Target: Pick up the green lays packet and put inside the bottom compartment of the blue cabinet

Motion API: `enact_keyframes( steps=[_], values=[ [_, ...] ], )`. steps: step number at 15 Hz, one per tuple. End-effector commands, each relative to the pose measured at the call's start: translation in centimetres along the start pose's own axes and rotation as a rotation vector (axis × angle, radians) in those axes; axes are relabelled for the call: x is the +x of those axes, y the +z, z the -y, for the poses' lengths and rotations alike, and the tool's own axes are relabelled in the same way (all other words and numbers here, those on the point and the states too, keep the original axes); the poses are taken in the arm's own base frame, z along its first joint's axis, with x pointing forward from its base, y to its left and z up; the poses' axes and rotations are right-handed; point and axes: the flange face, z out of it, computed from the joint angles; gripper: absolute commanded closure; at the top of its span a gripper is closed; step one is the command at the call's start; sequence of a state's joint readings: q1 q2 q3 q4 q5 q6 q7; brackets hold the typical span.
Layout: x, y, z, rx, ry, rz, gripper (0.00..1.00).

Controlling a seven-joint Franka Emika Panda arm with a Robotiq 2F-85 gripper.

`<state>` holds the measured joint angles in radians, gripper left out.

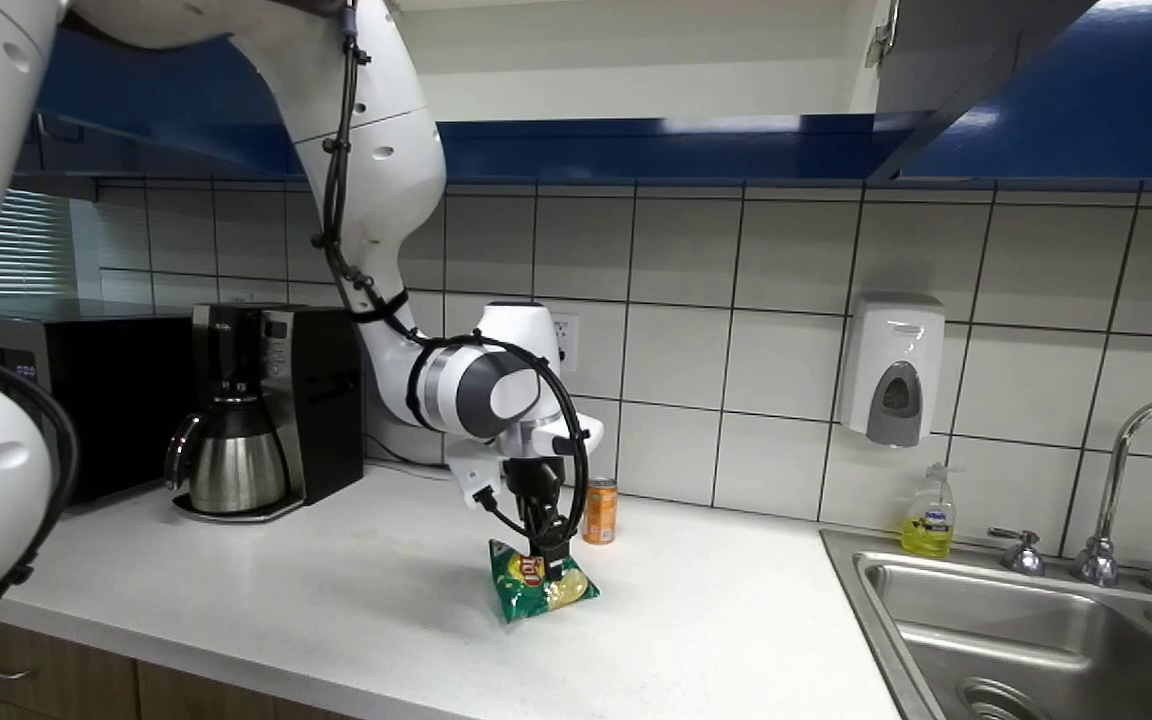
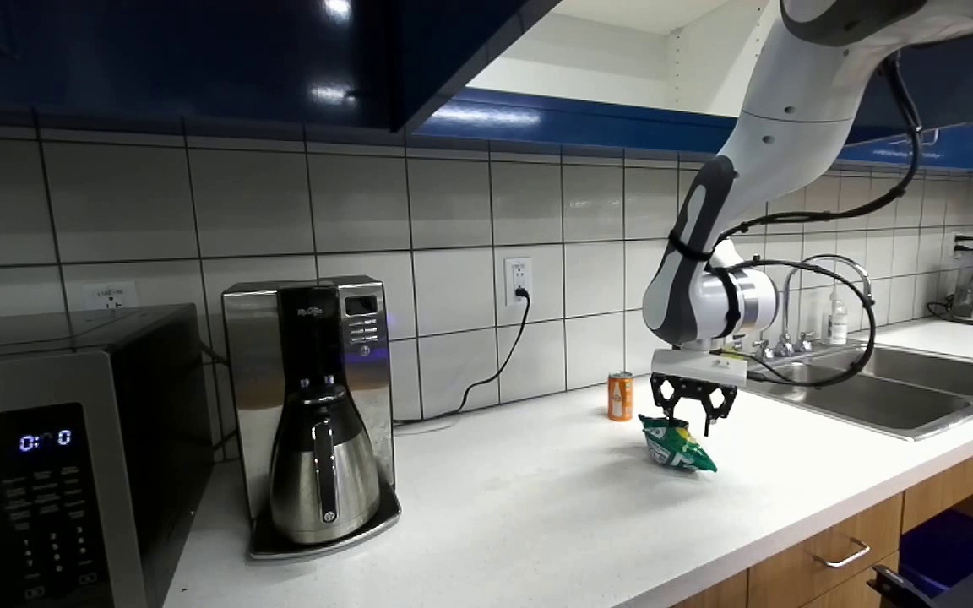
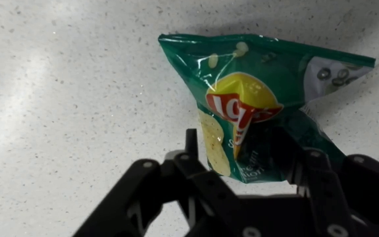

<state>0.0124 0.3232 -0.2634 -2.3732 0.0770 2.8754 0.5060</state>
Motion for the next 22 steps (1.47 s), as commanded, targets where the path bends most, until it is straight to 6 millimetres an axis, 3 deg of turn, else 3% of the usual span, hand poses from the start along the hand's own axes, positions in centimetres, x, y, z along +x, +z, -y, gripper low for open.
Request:
enact_keyframes(
  steps=[1,5,14,18,22],
  values=[
    [0.2,0.4,0.4,-0.003,0.011,-0.015,0.69],
    [-0.1,0.9,0.5,-0.011,0.005,-0.011,0.99],
    [-0.2,0.7,0.4,-0.009,-0.002,-0.014,1.00],
    [-0.4,-0.6,1.1,0.002,-0.048,-0.015,1.00],
    [-1.1,-3.2,3.0,0.022,-0.177,-0.021,1.00]
  ],
)
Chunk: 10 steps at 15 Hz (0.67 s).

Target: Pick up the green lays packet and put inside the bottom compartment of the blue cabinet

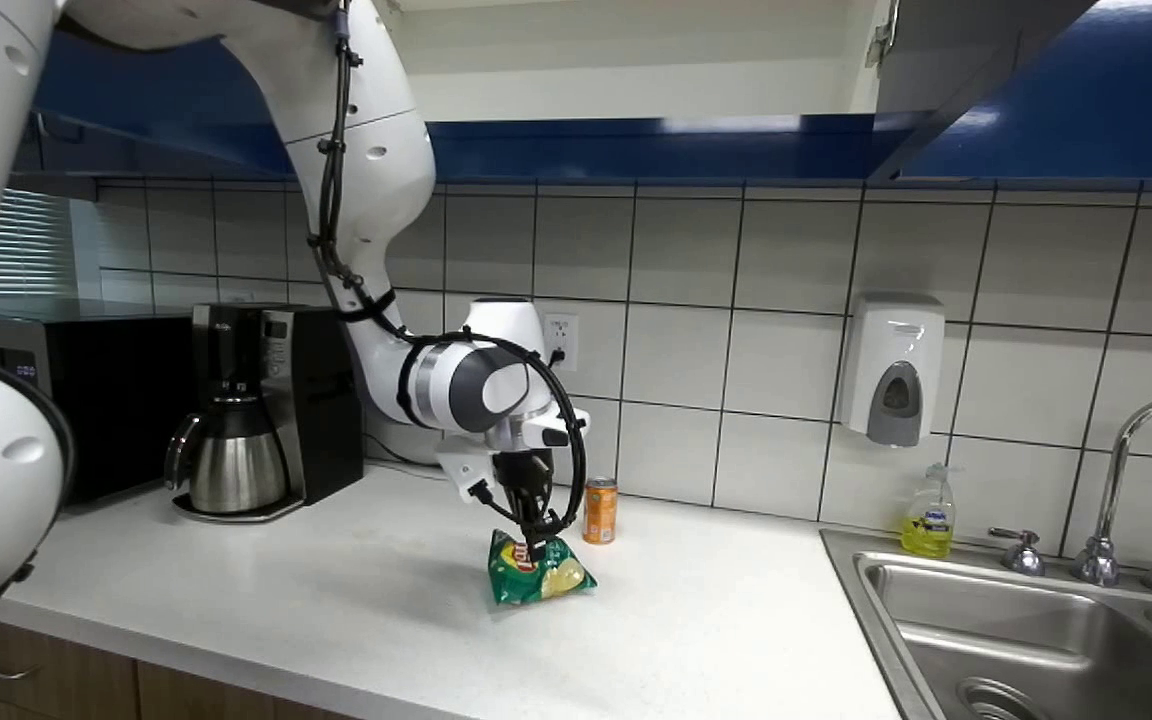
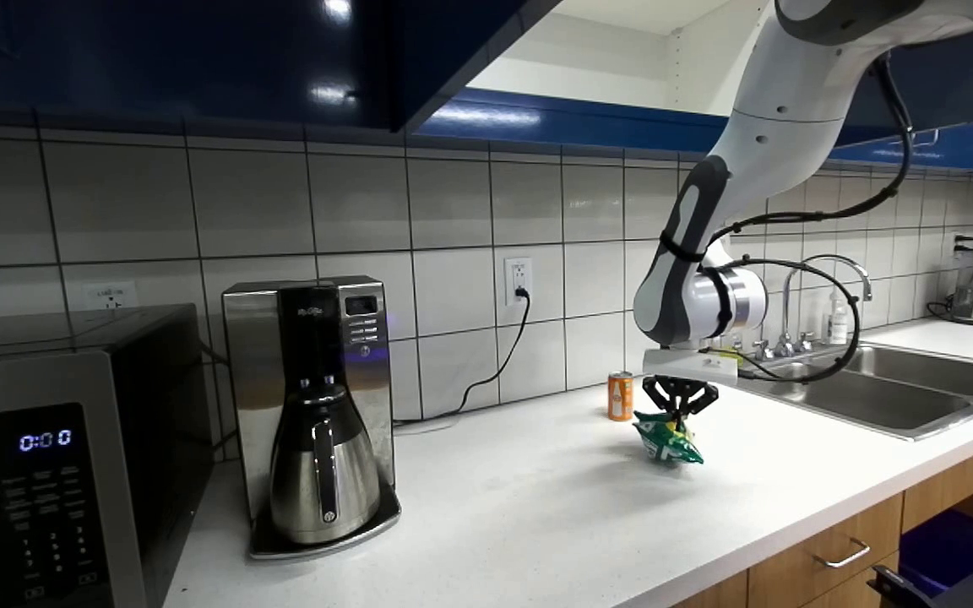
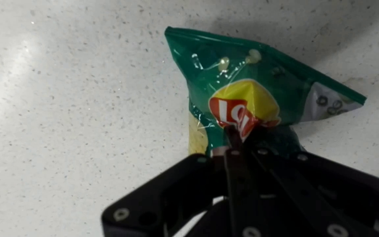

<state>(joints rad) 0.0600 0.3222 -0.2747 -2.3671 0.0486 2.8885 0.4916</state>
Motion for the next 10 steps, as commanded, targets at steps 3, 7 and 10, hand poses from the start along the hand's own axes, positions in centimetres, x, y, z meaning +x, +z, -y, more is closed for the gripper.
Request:
enact_keyframes(
  steps=[3,7,10],
  values=[
    [-1.3,-5.2,2.5,0.025,-0.241,0.011,1.00],
    [-3.6,-8.5,4.3,0.059,-0.450,0.067,1.00],
    [-5.5,-11.3,4.6,0.063,-0.560,0.097,1.00]
  ],
)
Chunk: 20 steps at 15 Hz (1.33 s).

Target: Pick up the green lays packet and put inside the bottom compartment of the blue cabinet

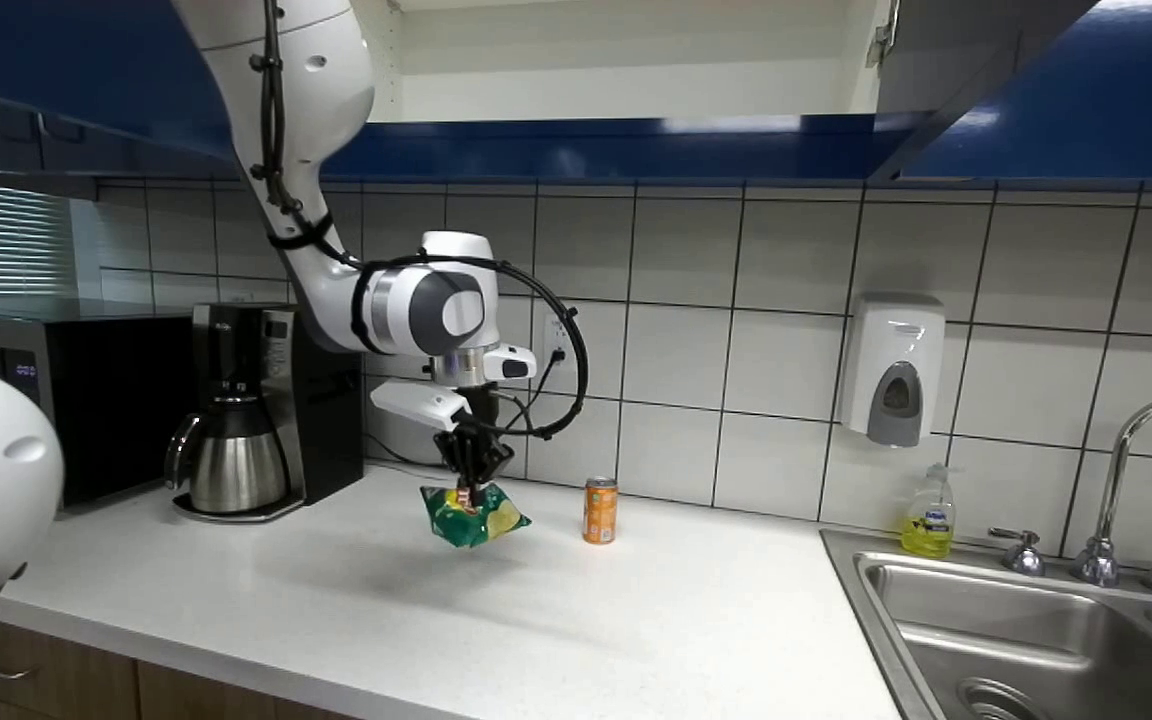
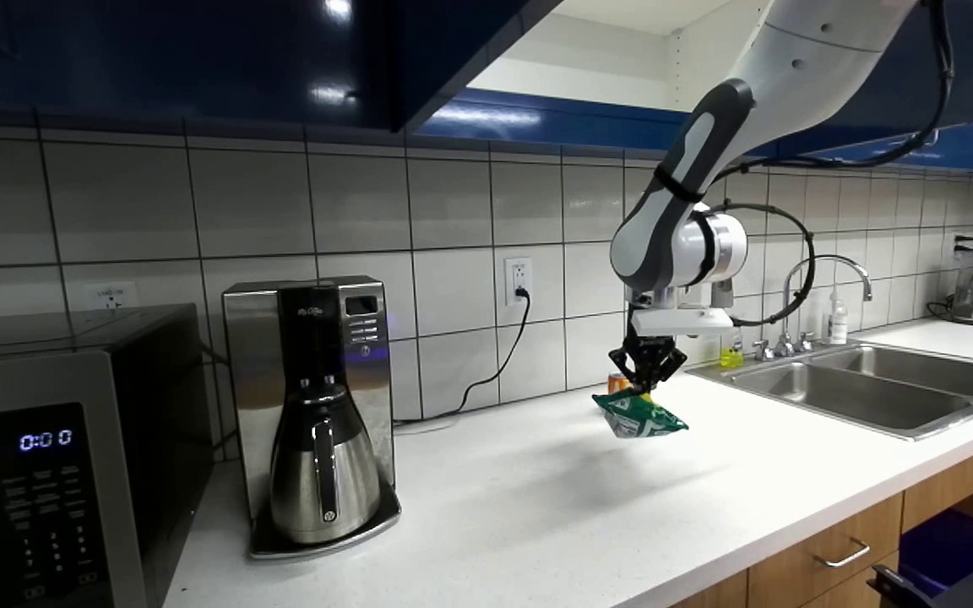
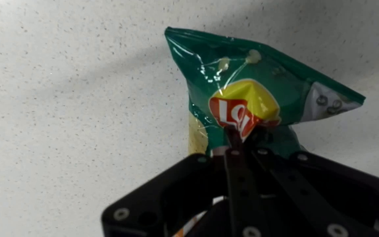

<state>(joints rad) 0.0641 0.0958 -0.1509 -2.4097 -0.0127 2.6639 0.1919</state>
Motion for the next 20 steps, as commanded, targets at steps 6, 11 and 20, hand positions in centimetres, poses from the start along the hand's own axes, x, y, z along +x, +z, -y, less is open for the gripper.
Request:
enact_keyframes(
  steps=[6,11,20],
  values=[
    [-6.3,-10.7,1.2,-0.009,-0.224,0.057,1.00],
    [-9.7,-20.7,2.5,-0.034,-0.274,0.029,1.00],
    [-11.1,-41.3,6.3,-0.026,-0.330,-0.308,1.00]
  ],
)
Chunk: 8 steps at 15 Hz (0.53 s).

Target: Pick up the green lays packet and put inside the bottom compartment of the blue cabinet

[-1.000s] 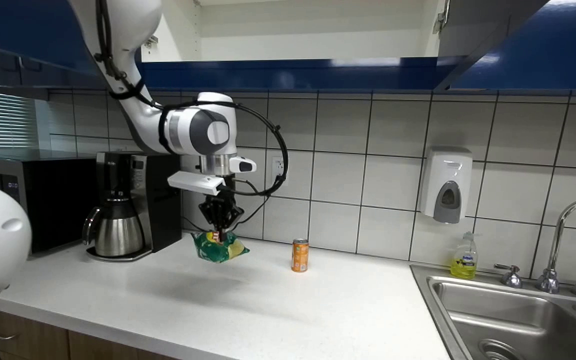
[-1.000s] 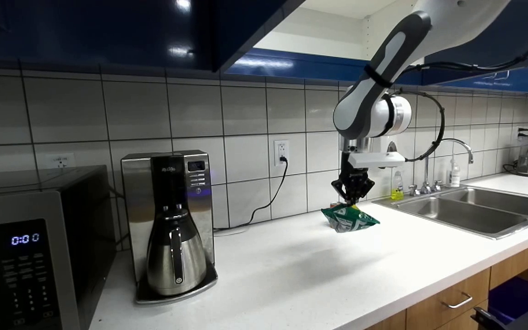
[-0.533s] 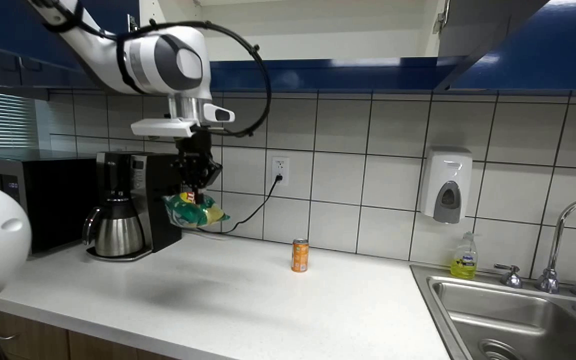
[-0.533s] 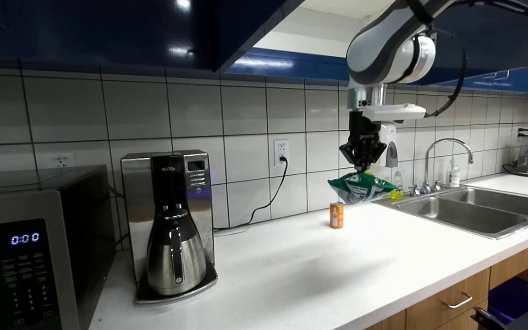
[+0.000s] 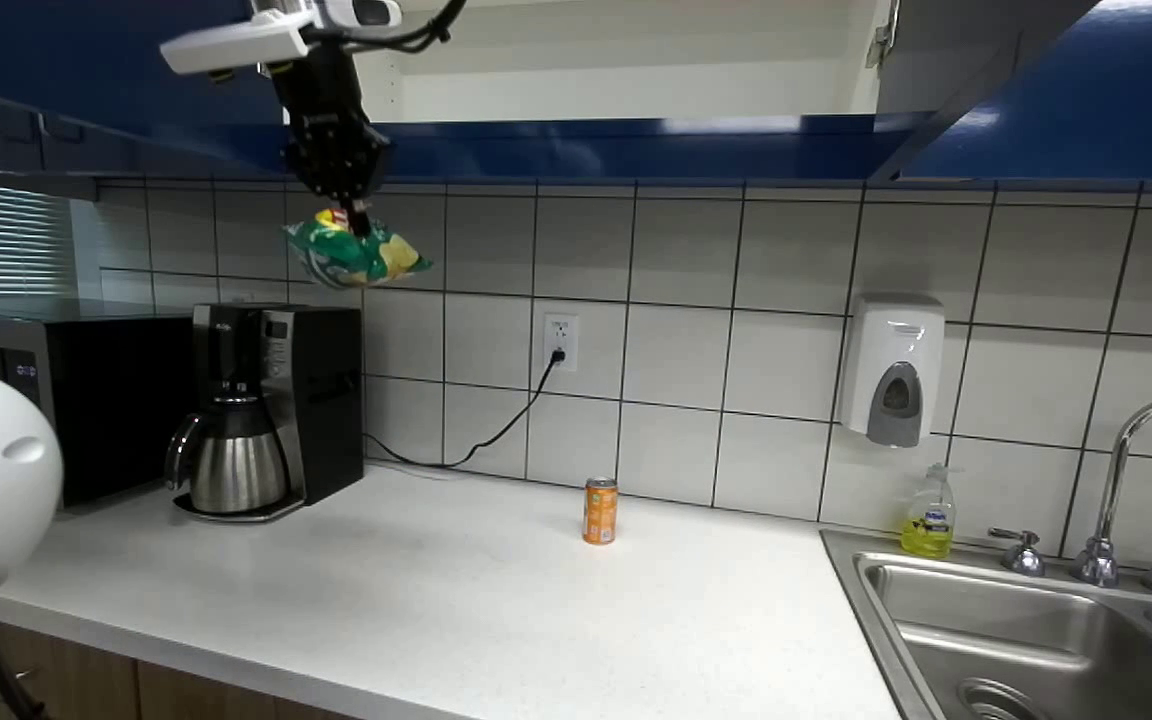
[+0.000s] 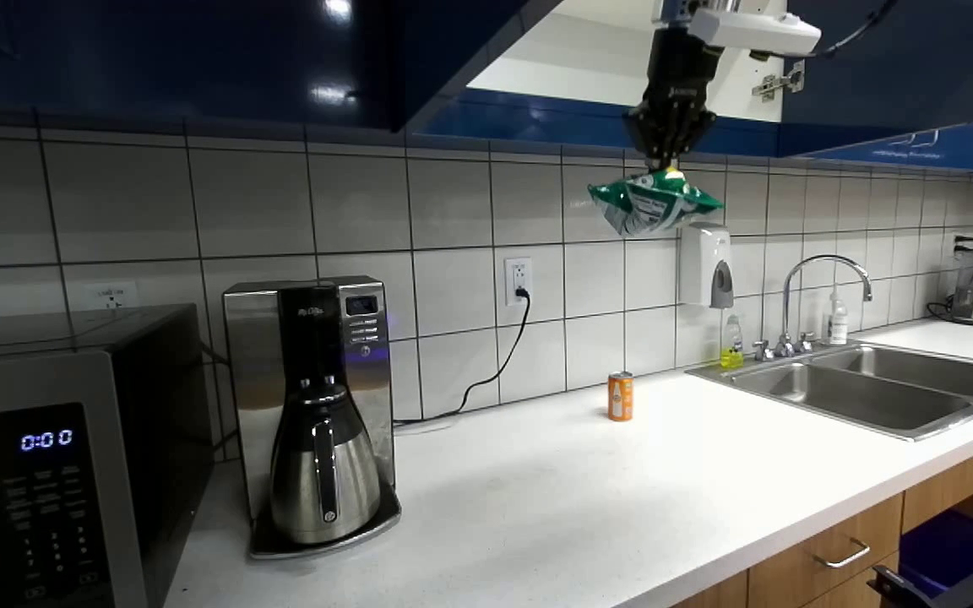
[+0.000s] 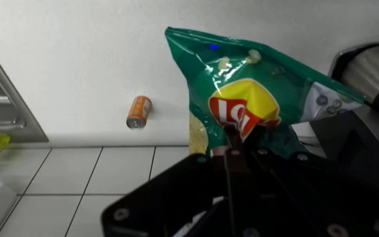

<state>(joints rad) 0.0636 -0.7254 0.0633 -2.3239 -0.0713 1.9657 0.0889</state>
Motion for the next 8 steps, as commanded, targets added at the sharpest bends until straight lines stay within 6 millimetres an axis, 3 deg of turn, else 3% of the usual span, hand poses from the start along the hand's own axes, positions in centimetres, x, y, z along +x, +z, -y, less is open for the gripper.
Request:
enact_keyframes(
  steps=[1,8],
  values=[
    [2.5,-6.6,1.2,-0.026,-0.026,-0.120,1.00],
    [6.9,-17.3,3.6,-0.020,-0.035,-0.349,1.00]
  ],
)
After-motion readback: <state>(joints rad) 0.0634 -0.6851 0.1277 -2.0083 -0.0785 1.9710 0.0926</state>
